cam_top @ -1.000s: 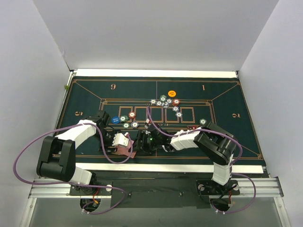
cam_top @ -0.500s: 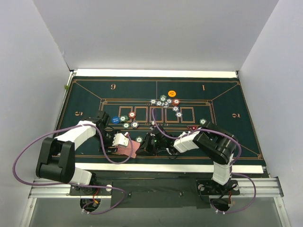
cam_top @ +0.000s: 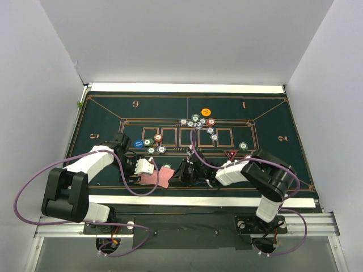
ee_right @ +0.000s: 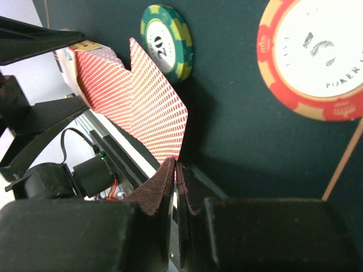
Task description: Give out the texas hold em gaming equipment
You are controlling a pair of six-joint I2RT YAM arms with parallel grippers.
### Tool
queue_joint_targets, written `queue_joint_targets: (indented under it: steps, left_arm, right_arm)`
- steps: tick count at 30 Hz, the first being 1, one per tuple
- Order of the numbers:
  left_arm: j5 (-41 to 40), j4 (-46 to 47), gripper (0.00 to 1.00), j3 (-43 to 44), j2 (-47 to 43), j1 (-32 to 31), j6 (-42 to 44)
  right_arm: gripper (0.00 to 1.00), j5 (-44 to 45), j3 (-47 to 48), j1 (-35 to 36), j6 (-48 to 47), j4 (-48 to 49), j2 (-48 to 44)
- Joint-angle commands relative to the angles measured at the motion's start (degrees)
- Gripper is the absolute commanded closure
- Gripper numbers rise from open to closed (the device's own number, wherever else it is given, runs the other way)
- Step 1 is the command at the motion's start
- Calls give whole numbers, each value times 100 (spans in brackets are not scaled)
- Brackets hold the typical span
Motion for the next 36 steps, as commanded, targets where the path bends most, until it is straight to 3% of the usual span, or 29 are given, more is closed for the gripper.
queue_joint_targets:
  steps: [1, 18, 25, 31, 36]
  left_arm:
    - [339, -53, 95, 92, -150, 45, -37]
    - [374, 105, 97, 65, 43, 115, 77]
    - [401, 97, 97, 57, 96, 177, 173]
    - [410, 105, 98, 83, 123, 212, 218]
    - [392, 132, 98, 65, 123, 212, 191]
  right_arm:
    - [100, 34, -76, -66, -160, 190, -529]
    - [100, -529, 469, -303, -388, -187, -1092]
    - [100, -626, 1014, -707, -880, -1186, -1382]
    - [100, -679, 2190, -1296, -1512, -2277, -717]
    - [100, -705, 4032, -1402, -2057, -3148, 470]
